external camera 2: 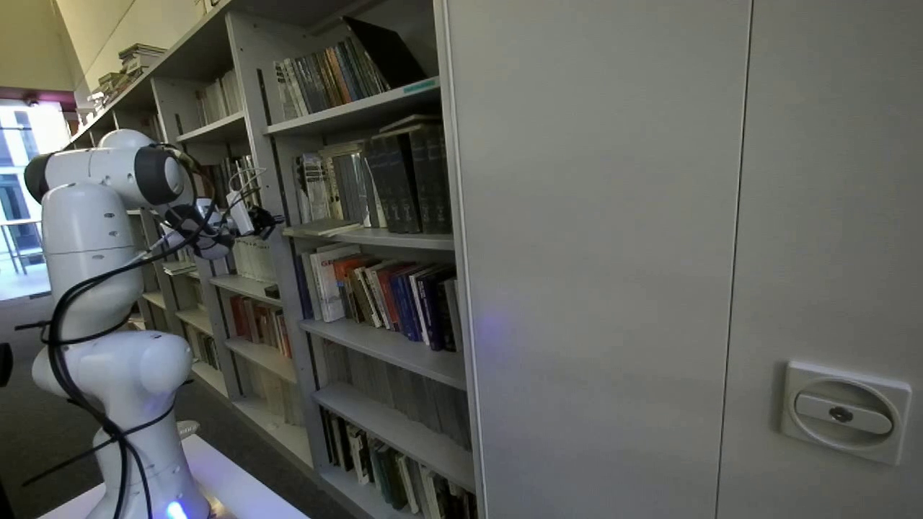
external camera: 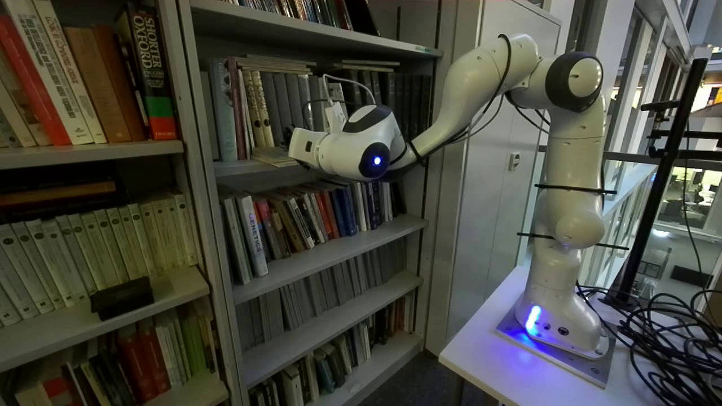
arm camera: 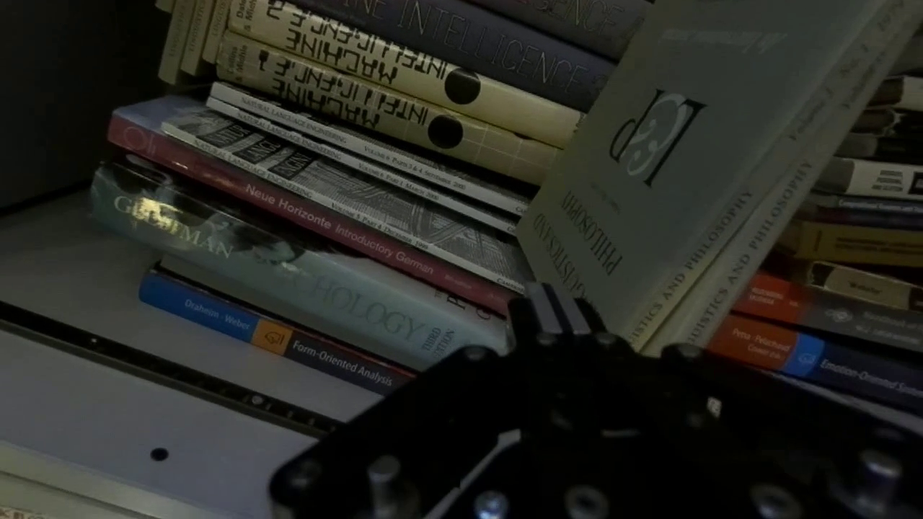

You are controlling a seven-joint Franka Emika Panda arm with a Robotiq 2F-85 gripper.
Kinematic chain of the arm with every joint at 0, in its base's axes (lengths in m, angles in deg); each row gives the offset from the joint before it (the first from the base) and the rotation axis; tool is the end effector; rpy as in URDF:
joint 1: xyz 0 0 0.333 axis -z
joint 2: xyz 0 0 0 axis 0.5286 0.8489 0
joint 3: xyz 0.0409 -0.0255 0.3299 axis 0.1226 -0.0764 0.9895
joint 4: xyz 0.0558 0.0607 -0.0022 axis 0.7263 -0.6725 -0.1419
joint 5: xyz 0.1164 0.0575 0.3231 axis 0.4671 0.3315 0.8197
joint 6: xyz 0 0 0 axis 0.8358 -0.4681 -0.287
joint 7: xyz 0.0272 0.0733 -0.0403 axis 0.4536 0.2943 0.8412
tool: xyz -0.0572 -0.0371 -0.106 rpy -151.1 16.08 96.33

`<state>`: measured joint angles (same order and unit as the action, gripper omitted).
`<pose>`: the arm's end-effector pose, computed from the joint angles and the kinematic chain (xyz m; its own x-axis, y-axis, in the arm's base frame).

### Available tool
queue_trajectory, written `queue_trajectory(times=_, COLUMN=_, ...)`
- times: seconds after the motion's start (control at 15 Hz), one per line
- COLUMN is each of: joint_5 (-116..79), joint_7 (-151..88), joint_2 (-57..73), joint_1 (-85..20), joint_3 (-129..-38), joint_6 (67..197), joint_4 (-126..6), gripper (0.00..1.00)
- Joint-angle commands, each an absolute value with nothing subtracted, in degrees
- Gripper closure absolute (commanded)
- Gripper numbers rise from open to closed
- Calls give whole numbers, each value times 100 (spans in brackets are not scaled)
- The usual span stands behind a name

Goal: Remove a book from the top of the upright books and put it on top of the books stacked on the book shelf

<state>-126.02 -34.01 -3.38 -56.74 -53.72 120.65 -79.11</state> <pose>0.4213 0.4106 0.5373 0.0190 0.9104 -0.4132 0.0190 0.4129 0.9106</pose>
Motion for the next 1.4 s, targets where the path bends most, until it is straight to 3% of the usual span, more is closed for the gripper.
queue_trajectory(times=0.0, joint_5=-12253, joint_7=-3343, joint_2=-799, joint_1=-5664, joint_3=-5388, joint_6=12260, joint_4=-8385, gripper=100)
queue_trajectory(times=0.4, joint_5=-12162, joint_7=-3322, joint_2=-744, joint_1=-5648, joint_3=-5413, joint_6=12304, joint_4=-8703, gripper=100)
queue_trajectory(times=1.33, joint_5=-12618, joint_7=-2905, joint_2=-103, joint_1=-5622, joint_3=-5519, joint_6=12330, joint_4=-7907, gripper=100)
